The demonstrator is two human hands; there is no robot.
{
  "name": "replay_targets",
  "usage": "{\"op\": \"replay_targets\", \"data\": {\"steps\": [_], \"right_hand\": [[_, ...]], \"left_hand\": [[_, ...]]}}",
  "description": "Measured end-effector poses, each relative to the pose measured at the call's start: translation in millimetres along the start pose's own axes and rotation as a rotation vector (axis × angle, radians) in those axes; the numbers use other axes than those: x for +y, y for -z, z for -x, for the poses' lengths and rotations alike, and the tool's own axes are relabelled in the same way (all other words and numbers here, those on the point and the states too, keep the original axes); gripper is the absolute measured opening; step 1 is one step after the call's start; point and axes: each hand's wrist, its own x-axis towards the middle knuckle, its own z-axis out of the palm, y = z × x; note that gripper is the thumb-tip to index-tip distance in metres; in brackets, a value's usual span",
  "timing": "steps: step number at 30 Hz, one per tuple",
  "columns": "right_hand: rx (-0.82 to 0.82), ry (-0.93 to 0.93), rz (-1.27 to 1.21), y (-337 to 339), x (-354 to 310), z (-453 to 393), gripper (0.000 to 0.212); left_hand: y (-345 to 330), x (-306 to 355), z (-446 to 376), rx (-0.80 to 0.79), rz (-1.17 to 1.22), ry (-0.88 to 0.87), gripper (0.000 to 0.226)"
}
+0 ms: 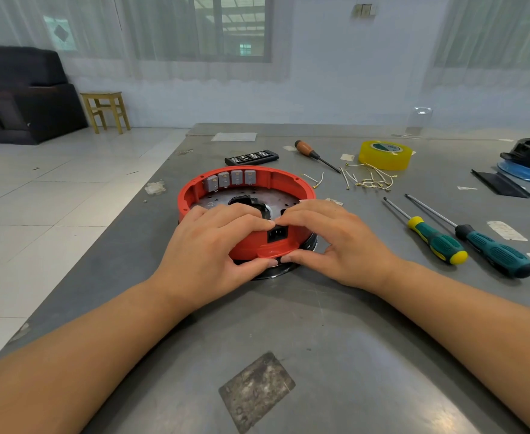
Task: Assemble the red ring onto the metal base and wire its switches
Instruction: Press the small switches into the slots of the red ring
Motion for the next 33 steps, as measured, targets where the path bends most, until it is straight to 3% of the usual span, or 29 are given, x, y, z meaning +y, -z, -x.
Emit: {"op": "replay_targets", "data": {"steps": [8,14,25,33], "right_hand": [[-0.006,-0.003,0.059,-2,-1,1,0.05],[-0.092,-0.15,0.104,2,14,2,0.087],[-0.029,-0.186,0.092,-4,8,3,0.068],[-0.069,-0.363,0.083,-1,-4,9,0.073]], "left_hand": [[-1,1,0,-0.005,-0.006,-0.01,0.047],[2,1,1,-0.035,-0.019,-0.011,0.049],[0,8,1,-0.02,-0.059,0.11,0.049],[3,11,0,-0.073,-0.064,0.177,0.057]]}}
